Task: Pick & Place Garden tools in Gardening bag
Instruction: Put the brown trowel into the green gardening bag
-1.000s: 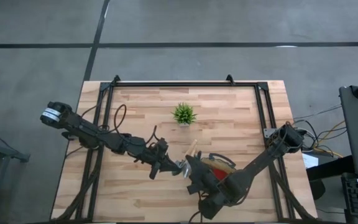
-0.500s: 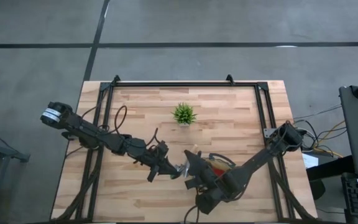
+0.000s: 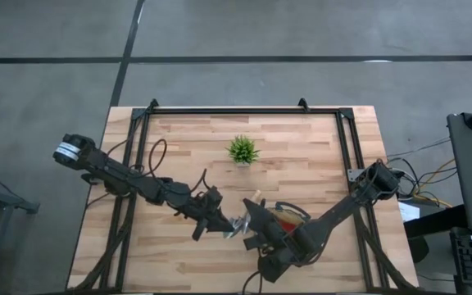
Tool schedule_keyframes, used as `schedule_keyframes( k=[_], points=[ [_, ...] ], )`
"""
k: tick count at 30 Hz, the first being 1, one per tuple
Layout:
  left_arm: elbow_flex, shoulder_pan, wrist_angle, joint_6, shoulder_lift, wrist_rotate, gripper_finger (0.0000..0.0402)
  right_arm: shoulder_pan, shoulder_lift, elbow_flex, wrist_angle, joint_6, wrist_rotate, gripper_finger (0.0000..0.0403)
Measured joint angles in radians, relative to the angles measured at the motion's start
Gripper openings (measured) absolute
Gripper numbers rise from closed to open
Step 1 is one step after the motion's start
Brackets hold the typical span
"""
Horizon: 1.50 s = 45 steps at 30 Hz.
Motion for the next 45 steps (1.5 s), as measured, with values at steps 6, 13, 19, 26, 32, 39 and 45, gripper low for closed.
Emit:
schedule_keyframes(
  k=[6, 13, 19, 26, 32, 39, 45],
  points=[
    [0.000, 0.000, 0.004, 0.131, -0.007, -0.001, 0.0039, 0.001, 0.000, 0.000, 0.002, 0.048, 0.006, 0.0054],
    [0.000, 0.000, 0.003, 0.532, -0.050, 0.060, 0.0063, 0.024, -0.022, 0.002, -0.001, 0.110, 0.029, 0.0054],
    [0.000, 0.001, 0.055, 0.580, -0.069, 0.033, 0.0109, 0.043, -0.037, 0.003, 0.009, 0.134, 0.043, 0.0054],
    [-0.001, 0.003, 0.106, 0.635, -0.073, 0.010, 0.0166, 0.043, -0.040, -0.001, 0.009, 0.184, 0.045, 0.0054],
    [-0.004, 0.006, 0.125, 0.704, -0.110, 0.004, 0.0181, 0.051, -0.042, 0.002, 0.010, 0.207, 0.052, 0.0054],
    [0.056, 0.025, 0.106, 0.698, -0.132, -0.046, 0.0181, 0.055, -0.046, 0.009, 0.012, 0.217, 0.076, 0.0054],
    [0.097, 0.016, 0.135, 0.510, -0.160, 0.001, 0.0181, 0.055, -0.035, 0.003, 0.000, 0.213, 0.062, 0.0054]
  ],
)
